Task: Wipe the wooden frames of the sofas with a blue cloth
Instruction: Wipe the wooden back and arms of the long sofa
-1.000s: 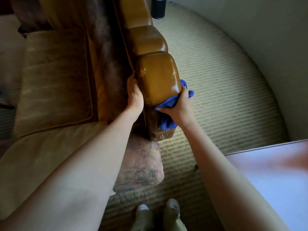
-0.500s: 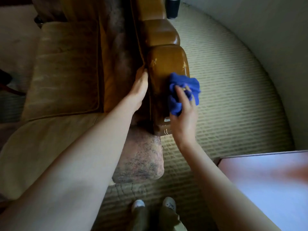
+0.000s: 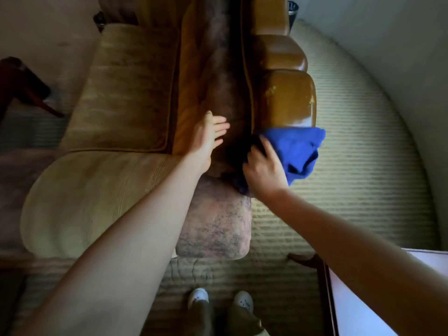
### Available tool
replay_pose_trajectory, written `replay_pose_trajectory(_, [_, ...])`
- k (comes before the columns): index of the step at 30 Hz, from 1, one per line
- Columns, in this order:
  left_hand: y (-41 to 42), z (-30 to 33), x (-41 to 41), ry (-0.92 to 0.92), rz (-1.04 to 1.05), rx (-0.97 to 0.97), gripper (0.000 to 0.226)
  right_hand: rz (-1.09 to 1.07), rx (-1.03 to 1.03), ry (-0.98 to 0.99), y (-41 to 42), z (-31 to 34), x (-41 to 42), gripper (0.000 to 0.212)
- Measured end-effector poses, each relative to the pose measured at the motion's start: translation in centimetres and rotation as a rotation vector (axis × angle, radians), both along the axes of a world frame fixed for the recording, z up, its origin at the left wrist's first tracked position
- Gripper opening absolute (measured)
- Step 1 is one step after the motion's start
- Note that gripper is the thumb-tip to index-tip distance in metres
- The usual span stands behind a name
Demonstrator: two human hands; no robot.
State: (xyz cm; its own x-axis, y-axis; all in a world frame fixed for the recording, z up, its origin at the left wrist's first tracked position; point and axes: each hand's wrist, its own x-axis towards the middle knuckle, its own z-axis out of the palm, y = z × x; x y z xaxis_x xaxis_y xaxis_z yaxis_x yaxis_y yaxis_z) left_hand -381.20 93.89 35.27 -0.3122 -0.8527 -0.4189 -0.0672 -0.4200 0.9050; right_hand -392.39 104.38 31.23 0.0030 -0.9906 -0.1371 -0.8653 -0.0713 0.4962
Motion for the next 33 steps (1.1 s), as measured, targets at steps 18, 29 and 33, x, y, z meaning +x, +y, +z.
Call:
replay_pose_trajectory(18, [2.9,-2.2,-3.3,-0.146,0.121,-0.11,0.041,0.162,-0.102,-0.089,1.6,-2.0,-1.7,0.034])
replay_pose_trajectory(29, [4.3,-0.6,-6.4,-0.07,0.35,-0.271,0.034,-0.356,-0.582,-0.621,-4.1,6.5,-5.3,0.057])
replay_pose_trajectory(33, [4.5,-1.1,-8.6,-0.013,0.353,-0.237,0.034,-0.497,-0.651,-0.888,-5.1,6.3,-5.3,0.055])
